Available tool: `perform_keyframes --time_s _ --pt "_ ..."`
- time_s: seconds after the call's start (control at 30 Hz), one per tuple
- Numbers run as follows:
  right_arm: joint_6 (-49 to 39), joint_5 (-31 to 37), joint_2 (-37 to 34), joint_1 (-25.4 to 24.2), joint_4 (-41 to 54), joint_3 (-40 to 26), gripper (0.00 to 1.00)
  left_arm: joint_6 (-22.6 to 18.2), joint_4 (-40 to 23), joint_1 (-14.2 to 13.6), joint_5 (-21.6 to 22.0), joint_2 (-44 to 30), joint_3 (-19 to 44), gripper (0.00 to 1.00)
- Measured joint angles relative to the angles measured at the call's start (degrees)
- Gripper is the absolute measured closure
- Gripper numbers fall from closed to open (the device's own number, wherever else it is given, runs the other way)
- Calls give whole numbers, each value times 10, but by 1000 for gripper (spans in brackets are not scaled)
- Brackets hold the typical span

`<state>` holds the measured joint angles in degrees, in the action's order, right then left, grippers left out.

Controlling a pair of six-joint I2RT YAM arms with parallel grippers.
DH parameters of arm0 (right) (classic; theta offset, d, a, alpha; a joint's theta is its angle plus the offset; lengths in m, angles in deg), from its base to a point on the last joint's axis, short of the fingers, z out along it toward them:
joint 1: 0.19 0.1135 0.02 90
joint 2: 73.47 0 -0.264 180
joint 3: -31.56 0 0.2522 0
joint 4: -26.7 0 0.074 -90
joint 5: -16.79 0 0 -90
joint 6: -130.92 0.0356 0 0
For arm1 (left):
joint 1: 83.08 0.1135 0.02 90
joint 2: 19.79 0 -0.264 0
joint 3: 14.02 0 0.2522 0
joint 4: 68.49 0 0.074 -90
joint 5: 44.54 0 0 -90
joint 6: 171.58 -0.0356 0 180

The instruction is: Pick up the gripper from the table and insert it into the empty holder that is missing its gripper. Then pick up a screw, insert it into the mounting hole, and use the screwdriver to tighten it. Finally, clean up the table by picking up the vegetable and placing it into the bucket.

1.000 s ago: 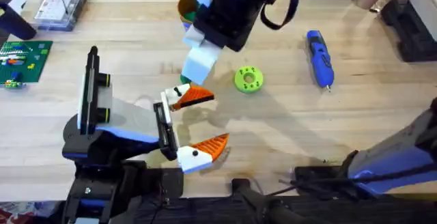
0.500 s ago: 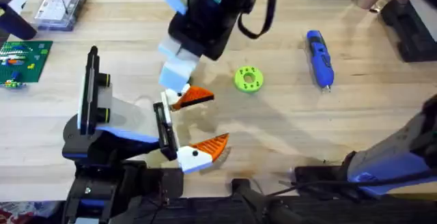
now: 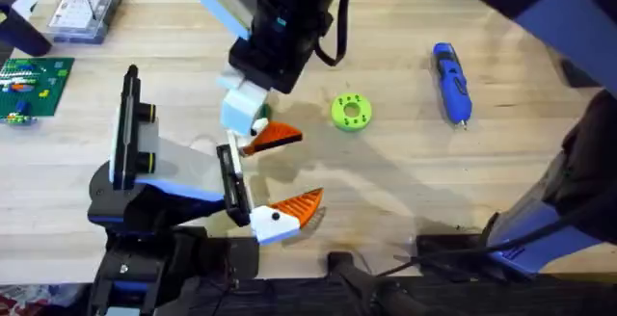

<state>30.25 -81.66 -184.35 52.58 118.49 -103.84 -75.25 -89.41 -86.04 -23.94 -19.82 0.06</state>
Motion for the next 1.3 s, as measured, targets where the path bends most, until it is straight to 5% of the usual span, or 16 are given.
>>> perform_keyframes --time_s 1.3 --pt "32 -17 -43 25 6 0 231 0 0 0 0 0 0 12"
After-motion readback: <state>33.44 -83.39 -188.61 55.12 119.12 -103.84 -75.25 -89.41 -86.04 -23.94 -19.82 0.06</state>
